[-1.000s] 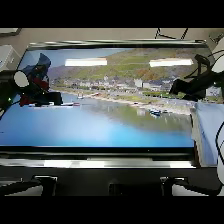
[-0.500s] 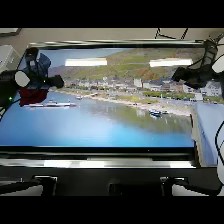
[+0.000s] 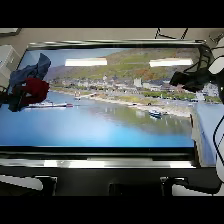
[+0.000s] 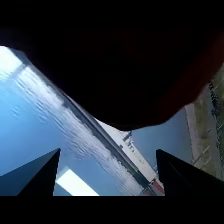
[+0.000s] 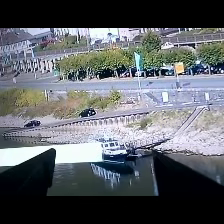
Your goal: Fold the clothes and pants, and hang the long-sleeved shirts on hangers.
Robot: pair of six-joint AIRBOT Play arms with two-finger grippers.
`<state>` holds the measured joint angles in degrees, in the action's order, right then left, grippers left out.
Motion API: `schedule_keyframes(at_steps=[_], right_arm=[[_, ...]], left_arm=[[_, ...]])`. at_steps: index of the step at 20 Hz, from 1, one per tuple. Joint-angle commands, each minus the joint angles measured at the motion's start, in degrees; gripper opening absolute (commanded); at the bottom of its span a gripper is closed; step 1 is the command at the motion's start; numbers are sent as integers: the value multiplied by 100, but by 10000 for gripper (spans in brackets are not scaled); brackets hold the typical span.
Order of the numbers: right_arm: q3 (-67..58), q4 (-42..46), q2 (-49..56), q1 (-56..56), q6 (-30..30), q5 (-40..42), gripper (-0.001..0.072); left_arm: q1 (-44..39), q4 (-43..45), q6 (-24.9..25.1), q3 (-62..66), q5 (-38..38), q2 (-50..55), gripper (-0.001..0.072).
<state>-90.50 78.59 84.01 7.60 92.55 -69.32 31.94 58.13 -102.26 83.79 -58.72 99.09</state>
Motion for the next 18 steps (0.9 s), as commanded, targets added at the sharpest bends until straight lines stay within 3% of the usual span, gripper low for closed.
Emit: schedule_keyframes(at_steps=[1,5,8,9,10,11,12,16,18], right_arm=[[31,-109,72,-7,-46,-168,682],[28,-459,81,-4,-46,-247,681],[28,-820,74,-7,-42,-450,682],[28,-907,74,-7,-42,-553,681],[28,-918,68,-7,-26,-706,681],[28,-911,50,-4,-28,-861,681],[28,-868,20,-4,-50,-975,681],[28,-96,-170,-4,-343,-726,680],[28,223,-275,-4,-341,-509,680]], left_arm=[[341,-1051,717,-632,772,236,715],[-4,-2594,2264,-837,1652,577,714],[-361,-3073,2669,-837,2382,691,708],[-466,-3073,2669,-837,2614,693,577],[-551,-3086,2579,-837,2774,684,288],[-610,-3136,2461,-835,2789,658,96],[-662,-3226,2562,-833,2715,570,36],[-1176,-3213,3989,-839,1961,-737,35],[-1676,-3171,4334,-844,1217,-1687,35]])
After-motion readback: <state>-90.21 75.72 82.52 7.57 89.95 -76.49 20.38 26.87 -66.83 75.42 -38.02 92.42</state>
